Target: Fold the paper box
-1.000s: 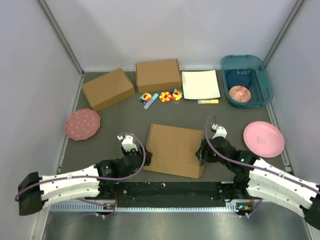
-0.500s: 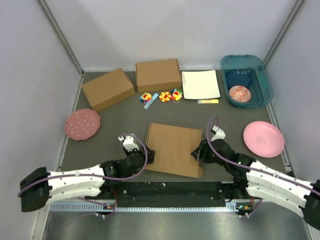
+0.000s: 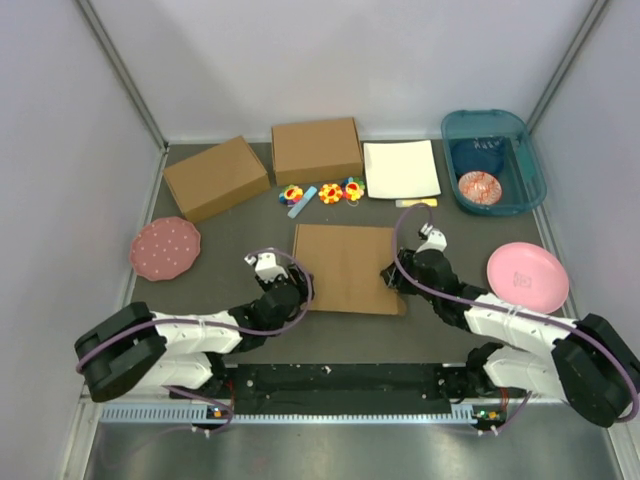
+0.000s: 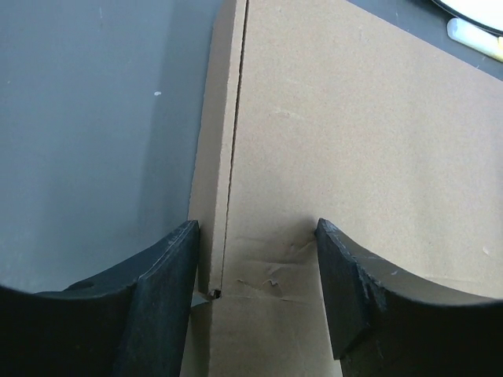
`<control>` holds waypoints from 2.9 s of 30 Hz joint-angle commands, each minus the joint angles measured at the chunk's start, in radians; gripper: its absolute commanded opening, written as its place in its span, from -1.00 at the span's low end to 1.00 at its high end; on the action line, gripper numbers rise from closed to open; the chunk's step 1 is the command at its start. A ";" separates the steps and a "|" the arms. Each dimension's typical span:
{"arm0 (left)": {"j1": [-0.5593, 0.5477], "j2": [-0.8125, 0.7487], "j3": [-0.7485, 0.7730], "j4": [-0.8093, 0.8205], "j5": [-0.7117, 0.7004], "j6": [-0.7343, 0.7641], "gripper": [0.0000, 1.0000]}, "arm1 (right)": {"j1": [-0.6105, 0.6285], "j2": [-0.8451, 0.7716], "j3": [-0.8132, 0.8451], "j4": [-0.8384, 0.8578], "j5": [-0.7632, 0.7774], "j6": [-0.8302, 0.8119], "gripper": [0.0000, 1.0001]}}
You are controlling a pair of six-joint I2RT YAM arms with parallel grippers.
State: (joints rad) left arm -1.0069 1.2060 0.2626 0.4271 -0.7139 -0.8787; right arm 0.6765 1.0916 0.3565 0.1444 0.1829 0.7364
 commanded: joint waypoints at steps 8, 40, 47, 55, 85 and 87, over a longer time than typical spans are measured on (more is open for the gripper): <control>0.070 -0.325 0.058 -0.215 0.093 0.165 0.61 | -0.093 -0.110 0.084 -0.190 0.004 -0.104 0.25; 0.390 0.046 0.058 0.022 0.674 0.123 0.11 | -0.259 0.169 0.101 0.093 -0.252 -0.097 -0.09; 0.390 0.018 -0.002 0.047 0.646 0.113 0.04 | -0.259 0.157 0.062 0.092 -0.257 -0.100 -0.16; 0.390 -0.126 0.000 -0.069 0.620 0.139 0.09 | -0.261 0.048 0.073 -0.012 -0.223 -0.127 0.01; 0.412 -0.172 0.010 -0.148 0.521 0.116 -0.65 | -0.275 -0.121 -0.071 -0.020 -0.270 -0.057 -1.00; 0.412 -0.166 0.004 -0.140 0.537 0.119 -0.67 | -0.272 -0.113 -0.071 -0.013 -0.283 -0.060 -1.00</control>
State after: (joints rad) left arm -0.5976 1.0325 0.2504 0.2085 -0.2344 -0.7643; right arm 0.4156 0.9604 0.2855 0.0368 -0.0578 0.6662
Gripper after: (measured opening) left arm 0.174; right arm 0.003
